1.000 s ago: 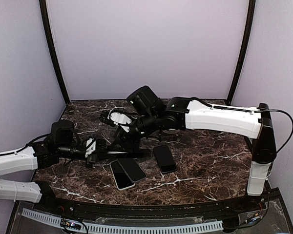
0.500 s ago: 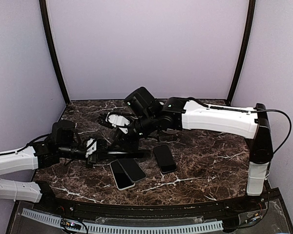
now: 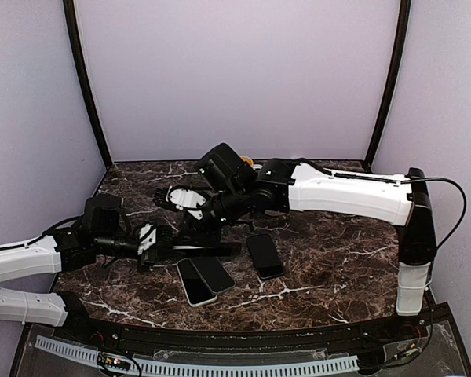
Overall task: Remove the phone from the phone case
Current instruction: Remove the phone case from the phone, then place the phone case at the center of the board, then place the phone at the center of the board.
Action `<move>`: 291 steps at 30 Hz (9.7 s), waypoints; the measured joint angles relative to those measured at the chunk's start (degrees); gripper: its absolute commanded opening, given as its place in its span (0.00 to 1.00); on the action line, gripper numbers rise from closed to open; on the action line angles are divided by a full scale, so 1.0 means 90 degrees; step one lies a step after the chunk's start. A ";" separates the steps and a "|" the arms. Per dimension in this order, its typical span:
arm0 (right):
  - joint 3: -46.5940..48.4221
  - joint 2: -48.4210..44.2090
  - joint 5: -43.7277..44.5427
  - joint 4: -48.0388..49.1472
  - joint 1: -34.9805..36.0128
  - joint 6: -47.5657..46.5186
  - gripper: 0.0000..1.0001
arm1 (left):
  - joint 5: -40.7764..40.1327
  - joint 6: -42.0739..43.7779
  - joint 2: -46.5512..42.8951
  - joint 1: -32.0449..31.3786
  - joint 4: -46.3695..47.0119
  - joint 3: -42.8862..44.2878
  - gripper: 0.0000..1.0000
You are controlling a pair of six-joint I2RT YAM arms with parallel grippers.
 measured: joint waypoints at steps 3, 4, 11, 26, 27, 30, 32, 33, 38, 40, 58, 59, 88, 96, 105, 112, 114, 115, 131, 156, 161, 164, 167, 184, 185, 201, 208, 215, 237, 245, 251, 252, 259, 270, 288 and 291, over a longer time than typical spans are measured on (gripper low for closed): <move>0.0015 0.0000 0.0002 -0.0041 0.0022 -0.0010 0.35 | -0.0015 0.0002 0.0000 -0.0002 0.0000 0.0000 0.00; 0.0019 0.0000 0.0000 -0.0058 0.0022 -0.0015 0.34 | -0.0017 0.0002 0.0000 -0.0007 0.0000 0.0000 0.00; 0.0036 0.0000 -0.0024 -0.0158 0.0034 -0.0051 0.31 | -0.0102 0.0007 0.0002 -0.0022 -0.0002 0.0000 0.00; 0.0240 0.0085 0.0199 -0.0454 0.0112 -0.0114 0.25 | -0.0141 0.0061 0.0002 -0.0024 -0.0051 0.0000 0.00; 0.0282 0.0112 0.0216 -0.0495 0.0124 -0.0126 0.25 | -0.0141 0.0070 0.0002 -0.0024 -0.0063 0.0000 0.00; 0.0359 0.0165 0.0289 -0.0573 0.0158 -0.0151 0.24 | -0.0160 0.0090 0.0002 -0.0024 -0.0100 0.0000 0.00; 0.0372 0.0168 0.0345 -0.0585 0.0177 -0.0155 0.22 | -0.0163 0.0095 0.0002 -0.0024 -0.0102 0.0000 0.00; 0.0376 0.0170 0.0367 -0.0595 0.0187 -0.0158 0.22 | -0.0163 0.0097 0.0000 -0.0024 -0.0102 0.0000 0.00; 0.0464 0.0233 0.0440 -0.0658 0.0209 -0.0172 0.22 | -0.0206 0.0119 0.0002 -0.0029 -0.0117 0.0000 0.00; 0.0488 0.0250 0.0481 -0.0670 0.0216 -0.0172 0.23 | -0.0238 0.0136 0.0000 -0.0029 -0.0126 0.0000 0.00; 0.0702 0.0510 0.0736 -0.0789 0.0318 -0.0192 0.26 | -0.0316 0.0170 0.0000 -0.0061 -0.0406 0.0000 0.00; 0.0714 0.0517 0.0743 -0.0794 0.0321 -0.0197 0.26 | -0.0318 0.0170 0.0002 -0.0063 -0.0406 0.0000 0.00; 0.0869 0.0624 0.0950 -0.0869 0.0357 -0.0219 0.00 | -0.0782 0.0306 -0.0027 -0.0100 -0.0335 0.0000 0.00; 0.0792 0.0573 0.1460 -0.0578 0.0391 0.0041 0.00 | -0.0954 0.0355 -0.0092 -0.0100 -0.0257 0.0000 0.00; 0.0491 0.0350 0.2023 0.0061 0.0362 0.0593 0.00 | -0.1530 0.0500 -0.0321 -0.0114 0.0083 -0.0112 0.00; 0.0255 0.0223 0.2390 0.0614 0.0347 0.0884 0.00 | -0.1955 0.0653 -0.0486 -0.0151 0.0374 -0.0253 0.00; 0.0226 0.0211 0.2433 0.0687 0.0342 0.0901 0.00 | -0.2016 0.0680 -0.0505 -0.0160 0.0410 -0.0265 0.00; 0.0221 0.0204 0.2455 0.0714 0.0340 0.0906 0.00 | -0.2055 0.0695 -0.0510 -0.0168 0.0425 -0.0270 0.00; 0.0107 0.0124 0.2834 0.1222 0.0209 0.1180 0.00 | -0.2550 0.0969 -0.0692 -0.0211 0.0675 -0.0440 0.00; -0.0304 -0.0197 0.3524 0.1280 -0.0034 0.1326 0.00 | -0.3014 0.1030 -0.0787 -0.0209 0.0899 -0.0454 0.00; -0.0474 -0.0330 0.3776 0.1098 -0.0187 0.1324 0.00 | -0.3235 0.1025 -0.0840 -0.0160 0.0988 -0.0454 0.00; -0.0578 -0.0440 0.3971 0.1035 -0.0299 0.1328 0.00 | -0.3262 0.1008 -0.0845 -0.0158 0.1163 -0.0454 0.00; -0.0682 -0.0556 0.4235 0.1001 -0.0454 0.1333 0.00 | -0.3259 0.0991 -0.0865 -0.0158 0.1292 -0.0454 0.00; -0.3597 -0.2985 0.2953 0.1496 -0.3665 0.3364 0.00 | -0.3167 0.0908 -0.0923 -0.0138 0.1469 -0.0454 0.00; -0.3878 -0.3099 0.2674 0.1554 -0.3963 0.3568 0.00 | -0.3150 0.0901 -0.0923 -0.0138 0.1469 -0.0454 0.00; -0.5209 -0.2361 -0.0809 0.2550 -0.6096 0.5066 0.00 | -0.3104 0.0821 -0.0923 -0.0134 0.1467 -0.0454 0.00; -0.4911 -0.1311 -0.1120 0.2504 -0.6120 0.4680 0.07 | -0.3099 0.0809 -0.0923 -0.0134 0.1467 -0.0454 0.00; -0.4641 -0.1202 -0.0682 0.2164 -0.6152 0.4102 0.23 | -0.3094 0.0806 -0.0923 -0.0134 0.1467 -0.0454 0.00; -0.4641 -0.2004 0.1158 0.1953 -0.6154 0.3264 0.84 | -0.3925 -0.0525 -0.0070 -0.0095 0.1105 0.0214 0.00; -0.4677 -0.2569 0.1389 0.1977 -0.6154 0.3381 0.99 | -0.4148 -0.2565 0.0457 0.0325 0.0852 0.0775 0.00; -0.4915 -0.3152 0.1596 0.1979 -0.6152 0.3738 0.99 | -0.4211 -0.4600 0.0991 0.0721 0.0556 0.0996 0.00; -0.4971 -0.3218 0.1617 0.1979 -0.6142 0.3796 0.99 | -0.4252 -0.4962 0.1134 0.0763 0.0503 0.1059 0.00; -0.5280 -0.3458 0.1647 0.1855 -0.5894 0.4141 0.98 | -0.3934 -0.7276 0.2266 0.0993 0.0274 0.1564 0.00; -0.5280 -0.3461 0.1554 0.1350 -0.4658 0.4510 0.99 | -0.3019 -0.9440 0.3886 0.1158 0.1399 0.1826 0.00; -0.5158 -0.2448 0.1727 0.0920 -0.3111 0.4765 0.99 | -0.2232 -1.1113 0.5678 0.1158 0.3305 0.2191 0.19; -0.4986 -0.2261 0.1853 0.0845 -0.2866 0.4765 0.99 | -0.2149 -1.1198 0.5768 0.1158 0.3351 0.2191 0.21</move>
